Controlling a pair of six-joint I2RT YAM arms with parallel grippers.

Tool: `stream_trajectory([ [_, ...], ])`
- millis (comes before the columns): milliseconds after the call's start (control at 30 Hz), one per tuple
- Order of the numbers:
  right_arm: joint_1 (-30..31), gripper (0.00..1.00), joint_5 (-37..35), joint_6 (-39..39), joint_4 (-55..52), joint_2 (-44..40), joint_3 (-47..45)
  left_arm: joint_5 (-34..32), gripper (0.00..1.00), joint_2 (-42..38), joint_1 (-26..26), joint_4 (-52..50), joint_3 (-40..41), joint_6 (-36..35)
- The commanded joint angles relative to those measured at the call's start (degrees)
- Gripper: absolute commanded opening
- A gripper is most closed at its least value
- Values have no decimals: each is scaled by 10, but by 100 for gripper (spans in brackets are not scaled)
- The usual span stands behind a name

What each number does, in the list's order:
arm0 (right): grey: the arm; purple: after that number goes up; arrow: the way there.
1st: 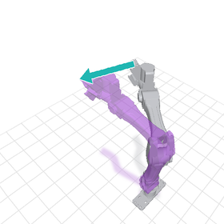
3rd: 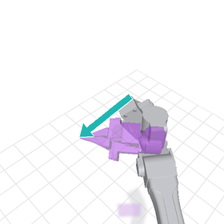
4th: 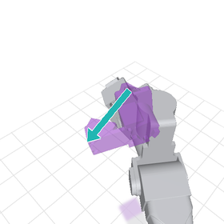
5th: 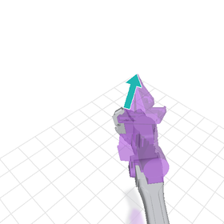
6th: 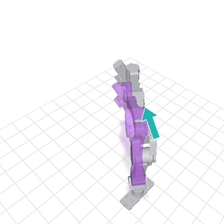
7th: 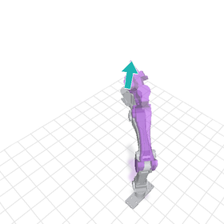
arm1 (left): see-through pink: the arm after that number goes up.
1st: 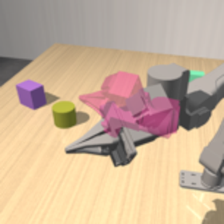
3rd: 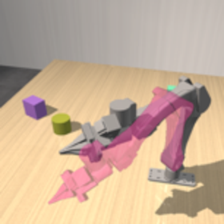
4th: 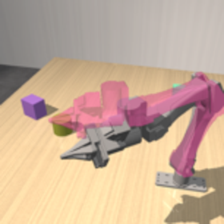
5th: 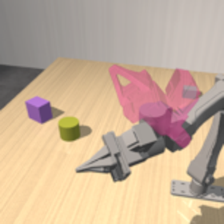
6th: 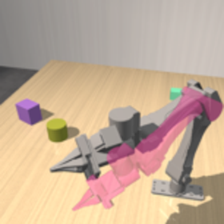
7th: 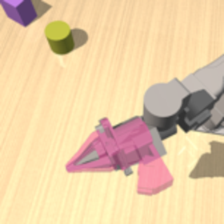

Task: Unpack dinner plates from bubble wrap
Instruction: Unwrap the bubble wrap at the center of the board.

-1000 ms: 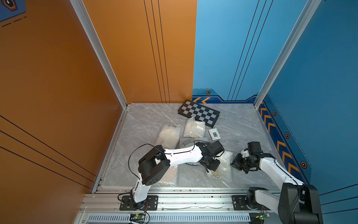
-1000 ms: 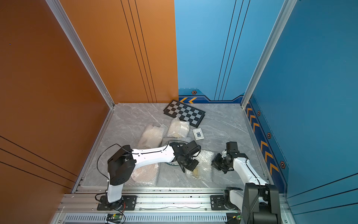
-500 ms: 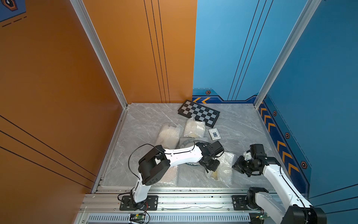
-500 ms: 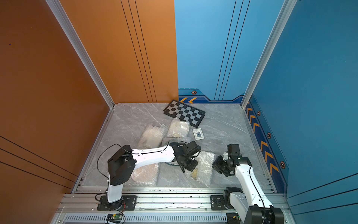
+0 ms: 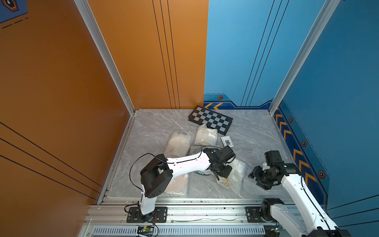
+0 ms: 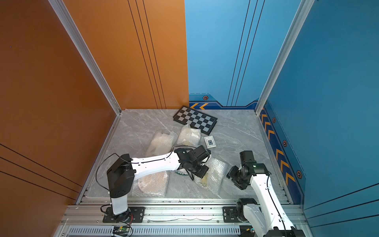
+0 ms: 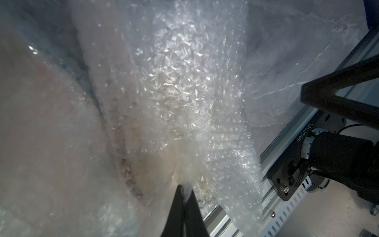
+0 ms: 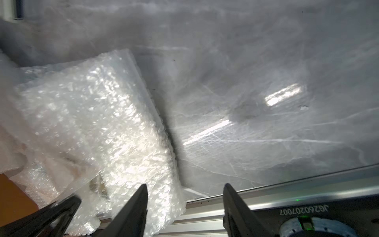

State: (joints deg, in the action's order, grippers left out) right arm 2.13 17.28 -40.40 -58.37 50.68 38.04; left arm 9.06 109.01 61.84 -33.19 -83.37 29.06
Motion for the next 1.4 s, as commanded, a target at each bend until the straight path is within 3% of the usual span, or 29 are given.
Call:
stream_trajectory([
  [0,45,53,19,-25,45,-3,17,-1,0,17,-1,-9,-21,2],
  [200,137,14,107,-130,242,43,-55,-2,0,33,1,-7,-35,12],
  [400,213,0,83,-164,294,92,-92,-2,0,37,-4,-7,-43,33],
  [733,208,0,4,-160,296,126,-162,-12,0,2,-14,26,-24,65],
  [1000,187,0,12,-130,309,179,-178,3,0,-70,-50,153,78,145],
  [1367,176,0,8,-133,303,195,-182,-15,0,-110,-58,173,96,143],
])
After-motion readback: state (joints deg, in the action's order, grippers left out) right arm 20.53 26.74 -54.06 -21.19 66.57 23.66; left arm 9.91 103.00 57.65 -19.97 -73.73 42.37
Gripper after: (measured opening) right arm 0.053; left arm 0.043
